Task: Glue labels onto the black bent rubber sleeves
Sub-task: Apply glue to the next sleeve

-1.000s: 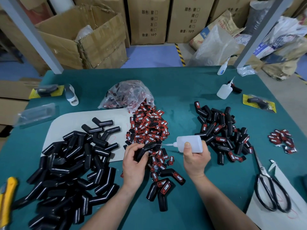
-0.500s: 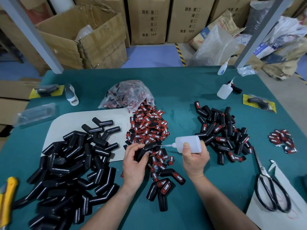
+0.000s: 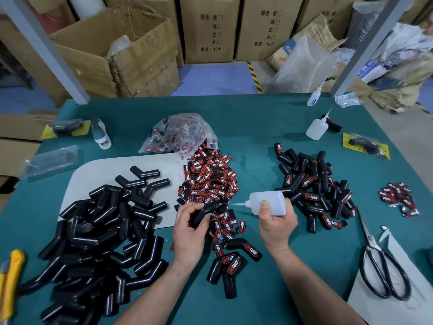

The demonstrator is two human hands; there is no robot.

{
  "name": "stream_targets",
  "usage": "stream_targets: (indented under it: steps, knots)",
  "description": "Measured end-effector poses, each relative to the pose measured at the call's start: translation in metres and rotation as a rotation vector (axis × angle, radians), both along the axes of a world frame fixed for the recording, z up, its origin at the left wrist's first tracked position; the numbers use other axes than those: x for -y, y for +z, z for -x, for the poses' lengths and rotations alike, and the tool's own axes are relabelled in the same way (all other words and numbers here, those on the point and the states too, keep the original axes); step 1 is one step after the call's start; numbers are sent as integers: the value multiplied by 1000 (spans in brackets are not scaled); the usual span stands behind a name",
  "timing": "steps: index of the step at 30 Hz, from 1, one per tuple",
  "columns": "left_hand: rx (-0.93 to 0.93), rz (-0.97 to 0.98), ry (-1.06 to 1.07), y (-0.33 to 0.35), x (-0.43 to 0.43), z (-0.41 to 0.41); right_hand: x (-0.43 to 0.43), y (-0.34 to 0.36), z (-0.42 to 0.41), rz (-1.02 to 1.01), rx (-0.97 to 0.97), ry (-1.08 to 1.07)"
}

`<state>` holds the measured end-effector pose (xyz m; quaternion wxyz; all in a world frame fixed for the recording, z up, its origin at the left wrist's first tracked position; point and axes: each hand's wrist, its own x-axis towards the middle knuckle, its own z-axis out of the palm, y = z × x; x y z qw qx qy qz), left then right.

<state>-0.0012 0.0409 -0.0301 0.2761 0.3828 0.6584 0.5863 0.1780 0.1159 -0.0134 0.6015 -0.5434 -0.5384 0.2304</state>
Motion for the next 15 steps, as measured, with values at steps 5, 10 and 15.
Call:
stream_targets:
  steps: [5, 10, 15]
  knots:
    - [15, 6, -6, 1, 1, 0, 0, 1, -1, -8, 6, 8]
    - [24, 4, -6, 3, 1, -1, 1, 3, 1, -18, 9, 20]
    - [17, 7, -8, 3, 1, 0, 4, 5, 3, -17, 12, 45]
